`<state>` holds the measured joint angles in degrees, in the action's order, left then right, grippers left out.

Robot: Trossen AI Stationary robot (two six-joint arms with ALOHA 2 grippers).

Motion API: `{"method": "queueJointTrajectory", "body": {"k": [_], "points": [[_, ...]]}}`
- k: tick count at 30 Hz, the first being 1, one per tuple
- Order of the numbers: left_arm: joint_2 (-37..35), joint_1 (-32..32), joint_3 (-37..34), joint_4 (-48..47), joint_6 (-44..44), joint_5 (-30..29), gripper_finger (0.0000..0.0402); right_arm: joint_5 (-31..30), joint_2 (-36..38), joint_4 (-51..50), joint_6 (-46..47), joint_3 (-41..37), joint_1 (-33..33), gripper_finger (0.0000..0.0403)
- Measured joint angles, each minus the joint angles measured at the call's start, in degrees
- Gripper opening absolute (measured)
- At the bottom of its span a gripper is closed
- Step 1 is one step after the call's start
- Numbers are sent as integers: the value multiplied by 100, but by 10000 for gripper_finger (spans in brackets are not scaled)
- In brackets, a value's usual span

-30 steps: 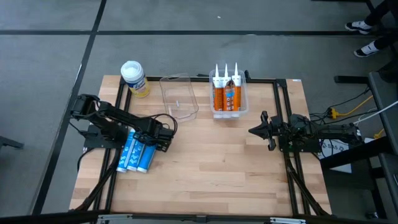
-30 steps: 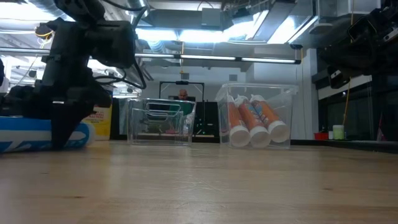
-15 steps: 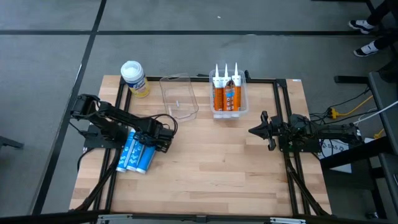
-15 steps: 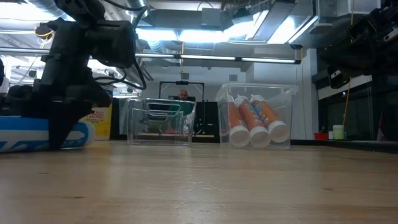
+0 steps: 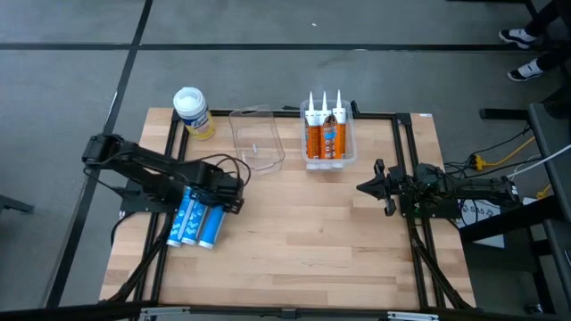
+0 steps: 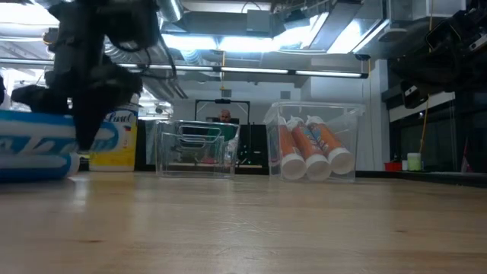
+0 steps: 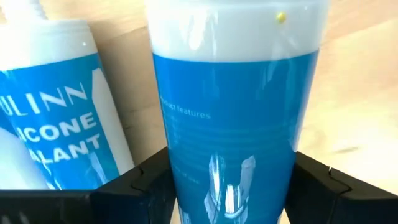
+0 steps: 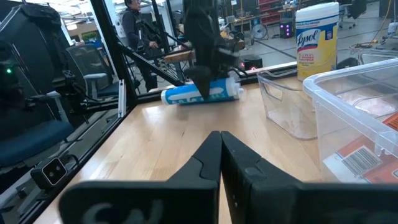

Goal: Pick & place silicon tubes, Sealant and Lysol wipes
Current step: Put the left blue sealant into the left transparent bin

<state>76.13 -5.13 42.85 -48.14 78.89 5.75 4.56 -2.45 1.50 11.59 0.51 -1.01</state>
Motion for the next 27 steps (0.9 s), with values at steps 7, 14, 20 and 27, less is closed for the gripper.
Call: {"method": "queueJointTrajectory", "body": {"k": [7, 14, 20, 27], "points": [[-894, -2, 4, 8, 337, -150, 216, -1, -1, 0, 5, 0, -1, 12], [-1561, -2, 4, 97, 398, -457, 218, -1, -1, 0, -2, 0, 0, 12], [-1958, -2, 4, 853, 347, -873, 218, -1, 0, 0, 3, 0, 0, 12], [-2245, -2, 4, 2285, -19, -1463, 218, -1, 1, 0, 0, 0, 0, 12]]}}
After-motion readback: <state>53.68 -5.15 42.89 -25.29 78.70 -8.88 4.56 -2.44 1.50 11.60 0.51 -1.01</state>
